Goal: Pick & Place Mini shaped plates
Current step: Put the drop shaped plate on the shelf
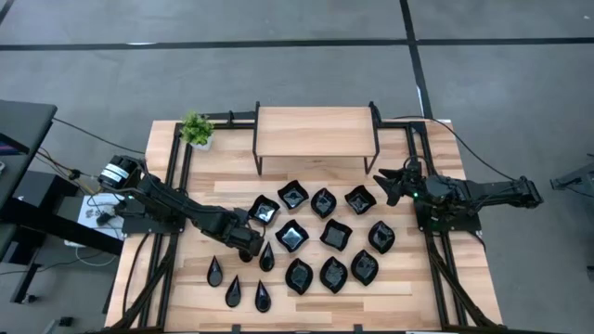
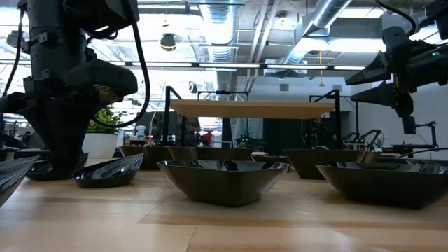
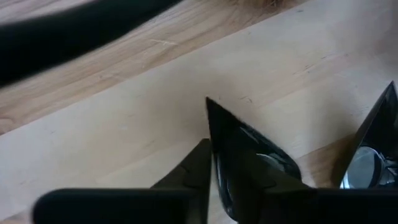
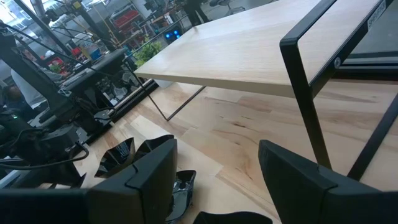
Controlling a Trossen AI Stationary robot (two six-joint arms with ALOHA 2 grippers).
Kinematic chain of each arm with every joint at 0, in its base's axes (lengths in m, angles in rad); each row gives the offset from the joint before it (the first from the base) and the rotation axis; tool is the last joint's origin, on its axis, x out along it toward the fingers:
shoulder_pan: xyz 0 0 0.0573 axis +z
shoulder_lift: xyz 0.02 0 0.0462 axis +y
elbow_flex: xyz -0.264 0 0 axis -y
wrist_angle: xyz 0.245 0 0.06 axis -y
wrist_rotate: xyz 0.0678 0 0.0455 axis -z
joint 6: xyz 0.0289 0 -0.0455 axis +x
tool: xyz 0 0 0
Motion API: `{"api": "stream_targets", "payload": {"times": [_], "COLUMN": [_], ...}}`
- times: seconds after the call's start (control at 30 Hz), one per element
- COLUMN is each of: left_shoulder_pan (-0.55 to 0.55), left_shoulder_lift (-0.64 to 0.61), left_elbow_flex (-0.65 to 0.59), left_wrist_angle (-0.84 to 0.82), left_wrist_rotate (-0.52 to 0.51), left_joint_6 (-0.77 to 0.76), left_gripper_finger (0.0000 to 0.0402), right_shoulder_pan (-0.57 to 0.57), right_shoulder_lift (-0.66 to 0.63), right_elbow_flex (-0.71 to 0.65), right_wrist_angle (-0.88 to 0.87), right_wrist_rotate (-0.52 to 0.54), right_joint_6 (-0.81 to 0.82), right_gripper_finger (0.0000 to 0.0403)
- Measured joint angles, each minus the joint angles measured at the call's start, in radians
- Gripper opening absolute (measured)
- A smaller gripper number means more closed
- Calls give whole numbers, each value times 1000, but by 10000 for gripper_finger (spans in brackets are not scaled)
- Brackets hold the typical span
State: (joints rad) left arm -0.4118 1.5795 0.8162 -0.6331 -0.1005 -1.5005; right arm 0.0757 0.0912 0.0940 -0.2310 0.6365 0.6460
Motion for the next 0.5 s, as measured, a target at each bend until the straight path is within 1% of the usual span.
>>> {"api": "stream_targets", "payload": {"times": [0.07, 0.1, 0.2, 0.3, 0.37, 0.5], "left_shoulder_pan": [0, 0, 0, 0, -1, -2], "left_shoulder_lift": [-1, -1, -1, -7, -26, -96], "left_elbow_flex": [0, 0, 0, 0, 0, 0], "left_wrist_angle": [3, 4, 4, 1, -3, -7], "left_wrist_rotate": [0, 0, 4, 33, 50, 49], "left_joint_6": [0, 0, 0, 2, 4, 4], "left_gripper_finger": [13, 8, 8, 7, 6, 5], "right_shoulder_pan": [0, 0, 0, 0, 0, 0], "right_shoulder_lift": [0, 0, 0, 0, 0, 0], "right_elbow_flex": [0, 0, 0, 0, 0, 0], "right_wrist_angle": [0, 0, 0, 0, 0, 0], "right_wrist_rotate": [0, 0, 0, 0, 0, 0], "right_joint_6": [0, 0, 0, 0, 0, 0], "right_gripper_finger": [221, 221, 221, 221, 221, 221]}}
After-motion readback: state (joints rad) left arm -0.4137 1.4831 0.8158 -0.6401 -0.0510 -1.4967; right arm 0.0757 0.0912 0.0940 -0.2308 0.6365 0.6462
